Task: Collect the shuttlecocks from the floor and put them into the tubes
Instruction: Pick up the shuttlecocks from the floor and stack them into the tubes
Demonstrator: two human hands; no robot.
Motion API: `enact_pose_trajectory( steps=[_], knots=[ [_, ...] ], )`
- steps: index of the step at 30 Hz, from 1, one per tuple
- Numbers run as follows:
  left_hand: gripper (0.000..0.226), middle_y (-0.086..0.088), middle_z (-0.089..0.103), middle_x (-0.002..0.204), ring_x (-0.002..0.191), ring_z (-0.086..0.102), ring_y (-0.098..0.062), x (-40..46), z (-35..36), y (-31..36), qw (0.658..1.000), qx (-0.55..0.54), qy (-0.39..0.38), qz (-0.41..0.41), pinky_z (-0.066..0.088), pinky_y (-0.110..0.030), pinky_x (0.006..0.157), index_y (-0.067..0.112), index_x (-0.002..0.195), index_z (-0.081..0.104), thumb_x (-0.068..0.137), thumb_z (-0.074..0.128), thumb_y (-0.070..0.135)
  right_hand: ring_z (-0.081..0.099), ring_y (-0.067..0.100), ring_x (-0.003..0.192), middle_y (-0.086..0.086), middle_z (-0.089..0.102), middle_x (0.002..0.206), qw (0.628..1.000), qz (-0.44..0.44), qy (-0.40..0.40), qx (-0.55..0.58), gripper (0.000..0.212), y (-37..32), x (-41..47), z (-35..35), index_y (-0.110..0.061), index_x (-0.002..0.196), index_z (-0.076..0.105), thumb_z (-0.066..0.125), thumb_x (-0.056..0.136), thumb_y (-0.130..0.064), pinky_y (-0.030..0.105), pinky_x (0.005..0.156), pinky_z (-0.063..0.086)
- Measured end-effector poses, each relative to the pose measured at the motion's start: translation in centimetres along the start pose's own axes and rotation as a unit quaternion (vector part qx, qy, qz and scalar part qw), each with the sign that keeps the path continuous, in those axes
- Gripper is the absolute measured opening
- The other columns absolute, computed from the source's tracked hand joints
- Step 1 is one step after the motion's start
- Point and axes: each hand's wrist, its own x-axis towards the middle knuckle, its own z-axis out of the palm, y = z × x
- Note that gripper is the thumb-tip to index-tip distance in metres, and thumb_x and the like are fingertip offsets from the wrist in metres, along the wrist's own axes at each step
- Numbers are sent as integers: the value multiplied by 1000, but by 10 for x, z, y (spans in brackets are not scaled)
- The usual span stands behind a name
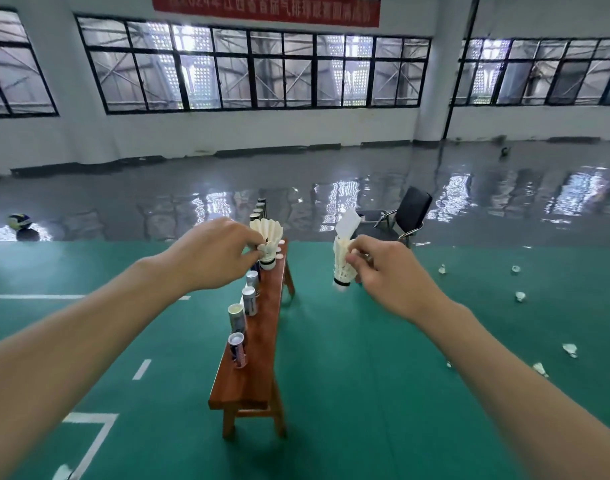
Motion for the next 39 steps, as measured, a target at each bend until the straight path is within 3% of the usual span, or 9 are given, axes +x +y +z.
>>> enact_pose_trajectory(
  steps=[7,11,16,21,25,28,32,35,39],
  knots=[
    [25,8,77,96,80,70,-10,110,74,-97,999,-31,-29,-11,58,-35,79,28,104,77,100,56,41,65,20,71,-6,69,77,999,16,-36,9,12,63,126,79,-21,96,68,61,101,-29,40,71,54],
    [21,19,71,89,71,62,1,179,115,-163,998,-45,-31,-25,49,-22,68,33,102,75,99,57,42,65,23,77,-4,73,83,999,25,-46,-6,15,97,217,111,-22,95,71,62,100,-34,42,75,54],
    [17,17,71,86,64,58,2,265,166,-221,996,-81,19,-32,54,-31,70,29,96,76,99,61,36,66,22,66,-2,69,75,999,36,-22,10,18,152,308,145,-22,94,69,61,102,-36,39,68,54],
    [12,22,63,73,60,54,4,349,228,-253,995,-91,27,-35,48,-25,59,29,85,72,96,67,30,51,20,59,-5,61,66,999,37,-23,0,16,231,379,177,-23,94,67,60,102,-36,40,59,49],
    [13,24,64,76,63,55,6,408,270,-281,997,-58,-32,-44,47,-25,62,34,89,72,97,62,39,50,22,61,-7,56,63,999,20,-48,-11,15,308,441,193,-22,94,64,59,103,-32,43,61,49],
    [21,35,60,71,64,57,14,452,279,-315,993,-43,-89,-67,38,-18,57,43,76,61,96,65,37,57,28,66,-5,58,66,998,3,-44,-41,13,375,497,193,-20,99,64,59,103,-31,39,60,45],
    [17,12,64,67,51,62,1,509,287,-350,981,-33,-113,-157,44,-23,56,32,82,69,98,63,35,62,34,71,5,67,76,997,-21,-42,-59,11,439,586,206,-19,104,62,55,103,-27,39,61,47],
    [15,13,61,68,59,59,4,547,304,-357,979,8,-97,-180,40,-20,57,31,84,69,97,63,35,63,33,72,7,71,82,994,-72,-76,-2,10,448,649,242,-17,103,64,56,102,-23,39,62,51],
    [27,17,49,63,55,48,-2,586,332,-381,984,16,-78,-160,32,-24,55,30,72,53,96,64,30,64,27,68,4,74,83,986,-109,-108,66,10,463,721,301,-19,102,68,59,101,-21,36,60,51]
  ],
)
